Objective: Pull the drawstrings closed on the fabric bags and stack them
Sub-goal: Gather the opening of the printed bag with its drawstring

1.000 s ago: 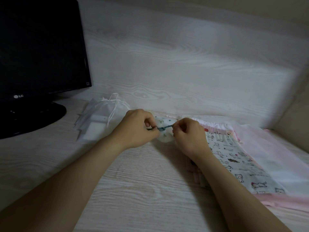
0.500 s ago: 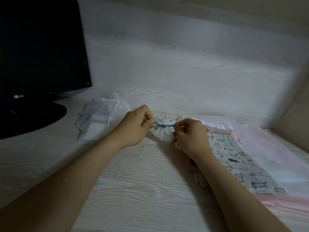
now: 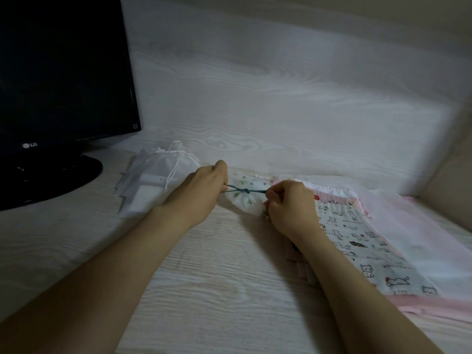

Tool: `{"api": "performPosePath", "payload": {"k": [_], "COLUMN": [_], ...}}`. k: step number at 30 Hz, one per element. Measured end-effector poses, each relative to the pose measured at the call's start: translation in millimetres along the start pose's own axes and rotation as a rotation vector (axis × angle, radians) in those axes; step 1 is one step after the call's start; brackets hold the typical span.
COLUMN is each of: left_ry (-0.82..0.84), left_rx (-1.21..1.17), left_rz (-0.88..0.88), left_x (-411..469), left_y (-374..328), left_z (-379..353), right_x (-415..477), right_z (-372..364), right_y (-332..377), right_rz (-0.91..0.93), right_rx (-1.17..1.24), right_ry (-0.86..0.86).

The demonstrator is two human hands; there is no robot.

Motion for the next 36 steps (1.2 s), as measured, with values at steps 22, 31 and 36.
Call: {"api": "performPosePath", "payload": {"k": [22, 31, 36], "left_ry": [0.034, -0.004, -0.002], "left_rx": [-0.093, -0.067, -0.034], "left_rz": [0.041, 0.15, 0.188], "left_x": [-7, -8, -8], "left_y": [-11, 7, 5], "left_z": [-1, 0, 1], "right_x": [-1, 1, 7], "right_z": [1, 7, 0], "right_y": [-2, -9, -21], "right_rz": [0.028, -0.036, -0.098], "right_rx": [-0.02, -0.036, 0.012], "right_ry": [-0.083, -0.068, -0.034]}}
Point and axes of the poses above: each hand's wrist, its own x-axis towards the middle knuckle, its own z-axis out of the back of the hand, y = z × x, the point moved 8 cm from there along x, towards the middle knuckle, and after that the axes turned 3 degrees about -z, right-handed, at the moved point
